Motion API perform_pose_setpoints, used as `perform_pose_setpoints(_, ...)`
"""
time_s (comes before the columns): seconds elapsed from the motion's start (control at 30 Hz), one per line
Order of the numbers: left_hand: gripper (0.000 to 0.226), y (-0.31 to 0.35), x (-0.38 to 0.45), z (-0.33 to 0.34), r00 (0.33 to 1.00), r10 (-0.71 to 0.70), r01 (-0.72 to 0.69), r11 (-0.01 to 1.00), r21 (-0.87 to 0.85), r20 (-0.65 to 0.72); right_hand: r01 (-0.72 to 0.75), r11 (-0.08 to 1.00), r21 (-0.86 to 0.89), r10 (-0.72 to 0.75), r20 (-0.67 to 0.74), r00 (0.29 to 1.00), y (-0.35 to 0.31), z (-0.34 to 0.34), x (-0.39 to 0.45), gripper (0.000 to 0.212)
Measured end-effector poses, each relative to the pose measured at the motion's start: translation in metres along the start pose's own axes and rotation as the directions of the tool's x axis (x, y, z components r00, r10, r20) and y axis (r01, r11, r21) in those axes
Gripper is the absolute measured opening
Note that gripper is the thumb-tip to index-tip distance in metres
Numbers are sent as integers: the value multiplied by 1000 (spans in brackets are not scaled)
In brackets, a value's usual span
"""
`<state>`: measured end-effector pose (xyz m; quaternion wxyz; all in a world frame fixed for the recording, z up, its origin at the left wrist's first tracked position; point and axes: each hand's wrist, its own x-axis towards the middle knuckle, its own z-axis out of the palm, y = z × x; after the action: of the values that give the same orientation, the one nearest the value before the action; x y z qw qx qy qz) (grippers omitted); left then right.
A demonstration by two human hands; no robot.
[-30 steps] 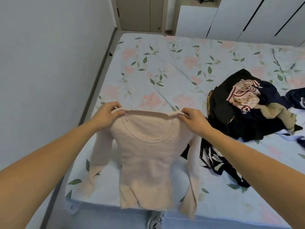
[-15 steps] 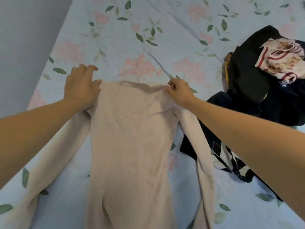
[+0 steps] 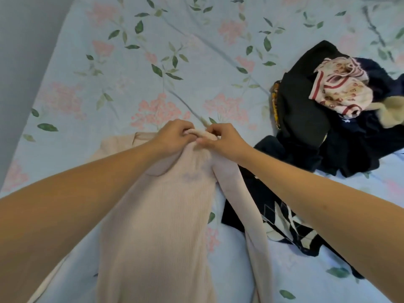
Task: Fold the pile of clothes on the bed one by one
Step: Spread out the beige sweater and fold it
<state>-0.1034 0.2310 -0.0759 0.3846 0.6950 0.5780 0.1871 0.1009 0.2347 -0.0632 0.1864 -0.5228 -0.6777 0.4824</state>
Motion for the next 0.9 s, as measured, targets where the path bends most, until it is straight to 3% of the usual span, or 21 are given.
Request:
perform_pose_setpoints(0.17,16,-7,11,-4,997,-64,64,998,4,-32,-171,973,-155,188,106,976,37,-21,-23,37)
perform_pose_setpoints(0.27,16,-10,17,-4,993,-108,110,992,54,-37,-242,967,-78,248,77,966,58,-34,-39,35)
perform_pose_setpoints(0.43,20,-7,31,5,988,-120,134,978,158,-99,-189,982,21,190,-26,981,53,-43,-53,43)
perform_pose_setpoints(0.57,22,-7,36,9,981,-138,167,956,240,-133,-253,967,17,250,114,962,51,-50,-60,33)
perform_pose_setpoints(0.63,20,-7,35,11,982,-141,173,939,298,-127,-215,976,-19,216,119,969,56,-54,-64,35)
perform_pose_setpoints(0.7,17,-1,33,15,991,-135,131,932,338,-13,-164,986,-10,164,97,982,60,-53,-67,36)
perform_pose_setpoints(0.8,38,22,29,30,956,-136,85,977,197,262,-151,989,9,149,93,984,63,-50,-70,34)
perform_pose_setpoints(0.9,37,37,33,45,930,-91,25,982,186,357,-168,984,51,163,92,982,62,-51,-74,35)
